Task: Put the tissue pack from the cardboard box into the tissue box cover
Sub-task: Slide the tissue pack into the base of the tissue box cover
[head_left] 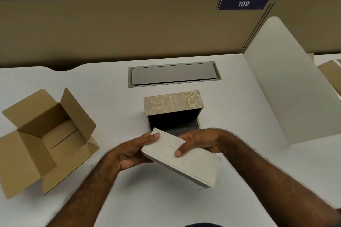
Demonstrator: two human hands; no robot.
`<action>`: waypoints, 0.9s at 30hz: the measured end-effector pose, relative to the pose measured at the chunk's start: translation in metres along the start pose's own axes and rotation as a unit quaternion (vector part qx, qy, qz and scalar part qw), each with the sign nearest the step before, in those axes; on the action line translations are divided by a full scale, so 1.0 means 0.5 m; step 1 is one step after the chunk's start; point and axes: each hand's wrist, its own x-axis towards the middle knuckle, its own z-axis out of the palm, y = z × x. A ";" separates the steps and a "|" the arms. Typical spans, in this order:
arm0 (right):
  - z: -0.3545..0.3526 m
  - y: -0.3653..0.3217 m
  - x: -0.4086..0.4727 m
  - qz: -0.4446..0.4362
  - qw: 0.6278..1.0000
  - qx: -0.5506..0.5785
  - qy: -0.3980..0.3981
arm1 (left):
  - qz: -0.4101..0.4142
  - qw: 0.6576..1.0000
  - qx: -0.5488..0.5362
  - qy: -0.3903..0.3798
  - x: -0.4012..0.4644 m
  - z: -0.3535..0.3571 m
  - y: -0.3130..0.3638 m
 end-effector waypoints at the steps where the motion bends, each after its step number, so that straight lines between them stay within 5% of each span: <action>1: -0.007 0.004 0.000 0.001 1.000 -0.001 -0.001 | -0.004 1.000 -0.004 0.001 0.004 0.005 -0.002; 14: -0.067 0.046 0.002 -0.001 1.000 -0.022 -0.013 | 0.044 0.998 -0.033 0.017 0.041 0.050 -0.025; 27: -0.162 0.148 -0.032 -0.121 0.980 0.104 0.116 | 0.097 0.985 -0.113 0.091 0.063 0.013 -0.039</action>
